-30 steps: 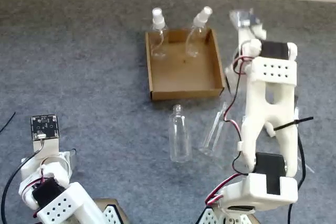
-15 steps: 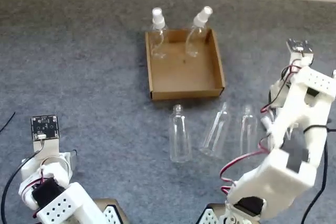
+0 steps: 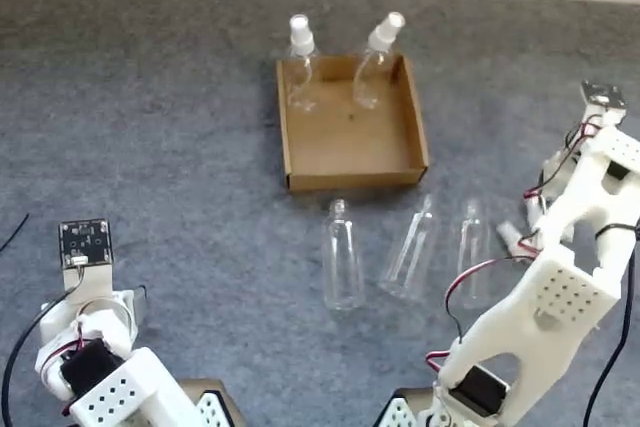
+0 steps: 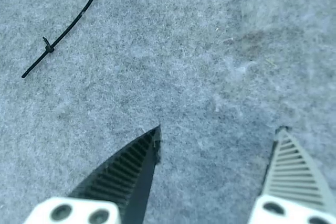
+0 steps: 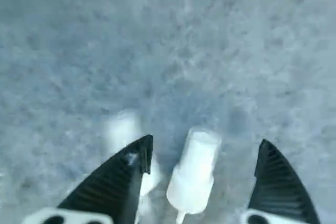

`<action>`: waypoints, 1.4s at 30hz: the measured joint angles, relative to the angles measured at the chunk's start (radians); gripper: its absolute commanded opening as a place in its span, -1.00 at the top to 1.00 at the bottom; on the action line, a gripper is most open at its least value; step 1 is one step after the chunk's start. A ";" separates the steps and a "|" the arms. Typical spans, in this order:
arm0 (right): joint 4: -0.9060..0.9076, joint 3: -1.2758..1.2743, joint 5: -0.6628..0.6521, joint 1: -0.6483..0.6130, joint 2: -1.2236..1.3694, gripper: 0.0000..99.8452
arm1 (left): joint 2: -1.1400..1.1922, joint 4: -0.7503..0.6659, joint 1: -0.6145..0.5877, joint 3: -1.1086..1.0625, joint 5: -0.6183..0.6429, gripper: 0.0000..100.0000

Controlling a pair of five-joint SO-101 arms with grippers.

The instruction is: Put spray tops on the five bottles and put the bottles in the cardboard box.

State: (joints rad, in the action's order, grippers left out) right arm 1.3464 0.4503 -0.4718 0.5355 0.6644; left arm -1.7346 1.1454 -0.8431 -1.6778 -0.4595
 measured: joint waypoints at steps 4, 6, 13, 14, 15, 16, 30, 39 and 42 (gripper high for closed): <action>0.003 -0.017 -0.003 0.021 0.044 0.73 | 0.000 0.000 0.000 0.000 0.000 0.40; 0.002 -0.011 -0.003 0.032 0.051 0.74 | 0.000 0.000 0.000 0.000 0.000 0.40; 0.000 0.003 -0.002 0.046 0.051 0.93 | 0.000 0.000 0.000 0.000 -0.002 0.40; 0.005 0.002 -0.002 0.046 0.048 0.95 | 0.000 0.000 0.000 0.000 -0.002 0.40; 0.025 0.025 -0.002 0.044 0.046 0.96 | 0.000 0.000 0.000 0.000 -0.002 0.40; 0.055 0.044 0.003 0.037 0.046 0.96 | 0.000 0.000 0.000 0.000 -0.002 0.40; 0.397 0.422 0.281 -0.528 -0.301 0.97 | 0.000 0.000 0.000 0.000 -0.002 0.40; 0.325 0.130 0.453 -1.097 -0.387 0.96 | 0.000 0.000 0.000 0.000 -0.002 0.40; 0.189 0.015 0.537 -1.229 -0.347 0.94 | 0.000 0.000 0.000 0.000 -0.002 0.40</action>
State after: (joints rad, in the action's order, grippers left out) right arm 1.5351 0.4657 0.0652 -0.6935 0.3176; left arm -1.7346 1.1454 -0.8431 -1.6778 -0.4611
